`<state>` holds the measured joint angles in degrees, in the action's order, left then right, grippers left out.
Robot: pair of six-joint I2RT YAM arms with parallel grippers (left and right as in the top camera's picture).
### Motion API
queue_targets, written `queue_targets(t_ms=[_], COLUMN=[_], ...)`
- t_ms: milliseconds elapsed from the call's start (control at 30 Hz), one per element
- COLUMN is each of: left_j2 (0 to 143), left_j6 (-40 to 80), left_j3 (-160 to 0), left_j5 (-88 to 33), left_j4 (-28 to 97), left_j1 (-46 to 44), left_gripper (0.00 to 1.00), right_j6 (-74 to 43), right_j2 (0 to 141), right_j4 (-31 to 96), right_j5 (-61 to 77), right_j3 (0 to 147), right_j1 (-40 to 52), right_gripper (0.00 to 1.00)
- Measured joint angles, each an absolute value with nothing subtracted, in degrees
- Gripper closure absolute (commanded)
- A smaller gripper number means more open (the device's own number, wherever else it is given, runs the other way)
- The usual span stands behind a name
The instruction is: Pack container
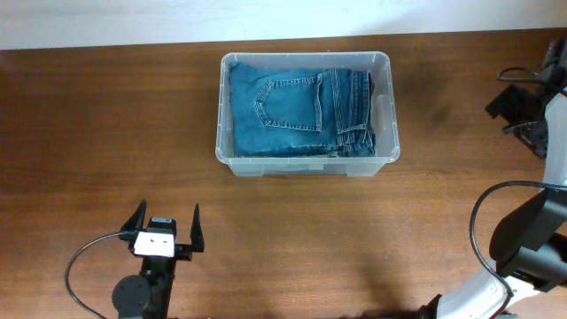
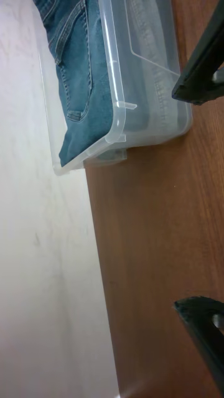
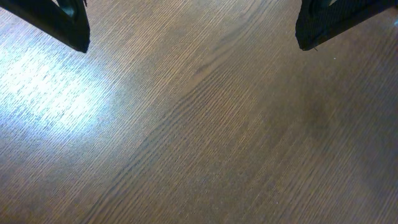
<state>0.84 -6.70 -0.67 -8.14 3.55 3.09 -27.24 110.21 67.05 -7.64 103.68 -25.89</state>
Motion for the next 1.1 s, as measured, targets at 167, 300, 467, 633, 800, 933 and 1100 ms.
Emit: queue_targets(t_ms=[167,300,467,633,800,933,1100], left_j2=[0.8,0.8,0.8,0.8,0.8,0.8,0.8], left_j6=[-6.7,-6.7,-6.7,-6.7,-6.7,-6.7,-6.7], left_j3=[-0.7,-0.7,-0.7,-0.7,-0.7,-0.7,-0.7], left_j5=[-8.1,-8.1,-8.1,-8.1,-8.1,-8.1,-8.1], left_j4=[3.6,3.6,3.6,3.6,3.6,3.6,3.6], left_j1=[3.1,3.1,3.1,3.1,3.1,3.1,3.1], left_gripper=[0.01,0.01,0.01,0.01,0.01,0.01,0.01], right_j6=[-27.2,-27.3,-27.3,-27.2,-27.2,-27.2,-27.3], right_j2=[110.2,110.2,110.2,110.2,109.8,106.2,96.7], right_j4=[67.0,67.0,67.0,67.0,67.0,67.0,67.0], right_j5=[-7.6,-7.6,-7.6,-7.6,-7.6,-7.6,-7.6], right_j3=[103.7,103.7,103.7,103.7,103.7,103.4,103.3], right_j1=[-25.9,-25.9,-25.9,-25.7,-25.0,-22.9,-19.6], right_gripper=[0.02,0.02,0.02,0.02,0.01,0.02,0.02])
